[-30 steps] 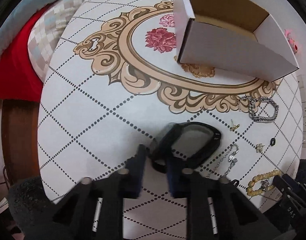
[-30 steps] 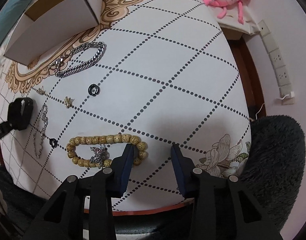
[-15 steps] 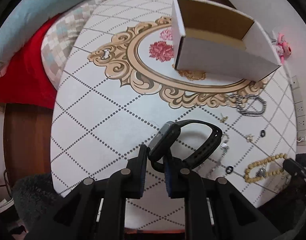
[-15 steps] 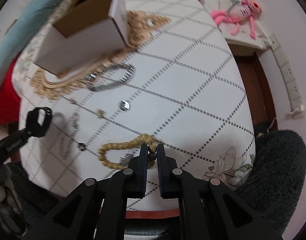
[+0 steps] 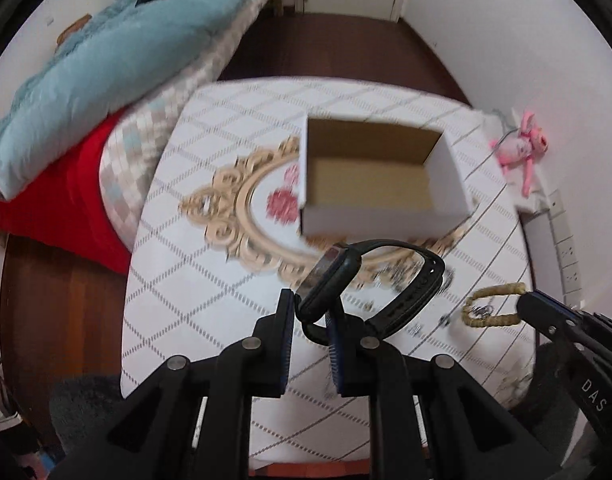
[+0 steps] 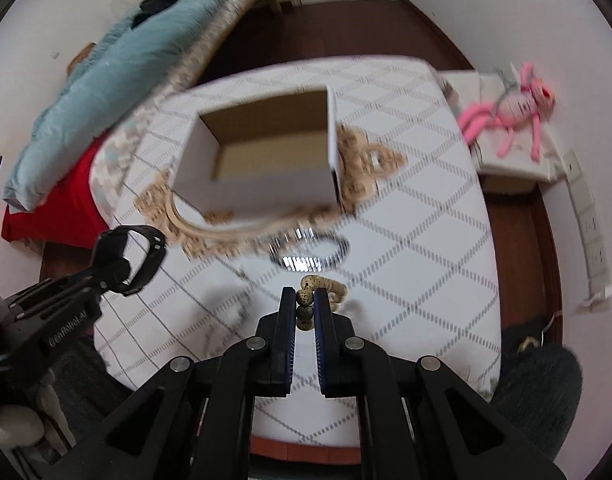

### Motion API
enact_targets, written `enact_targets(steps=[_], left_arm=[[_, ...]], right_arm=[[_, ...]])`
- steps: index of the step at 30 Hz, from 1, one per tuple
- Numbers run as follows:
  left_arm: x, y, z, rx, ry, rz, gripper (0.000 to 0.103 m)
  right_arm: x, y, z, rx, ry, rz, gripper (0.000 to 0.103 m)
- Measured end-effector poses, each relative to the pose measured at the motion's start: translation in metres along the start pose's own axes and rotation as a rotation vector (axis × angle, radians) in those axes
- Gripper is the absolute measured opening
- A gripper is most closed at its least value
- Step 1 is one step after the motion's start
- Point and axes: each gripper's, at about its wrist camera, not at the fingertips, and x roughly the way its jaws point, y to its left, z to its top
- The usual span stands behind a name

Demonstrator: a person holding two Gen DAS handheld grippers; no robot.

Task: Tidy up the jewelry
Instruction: 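Carry the watch into the box with the left tool while the right tool drops the bead bracelet in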

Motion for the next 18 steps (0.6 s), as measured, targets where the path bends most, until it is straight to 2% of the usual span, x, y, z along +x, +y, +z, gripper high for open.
enact_targets(steps=[3,10,13,18], left_arm=[[-0.006,-0.004,0.021,0.005,-0.036,-0.01,0.013],[-0.002,-0.008,0.068,0.009,-0.062,-0.039,0.013],[0.014,-0.007,0.087,0.01,-0.038,-0.048,0.013],[0.043,-0.005,0.108,0.012,0.019,-0.069,0.013]], right_arm=[[-0.014,0.006,0.026,-0.01,-0.061,0.042,0.009],[-0.03,0.018,0.086,-0.047,-0.121,0.057,0.009],[-0.021,0.02,0.109,-0.052,-0.116,0.066,0.009],[0.015,0.017,0.14,-0.042,-0.047,0.108,0.009]])
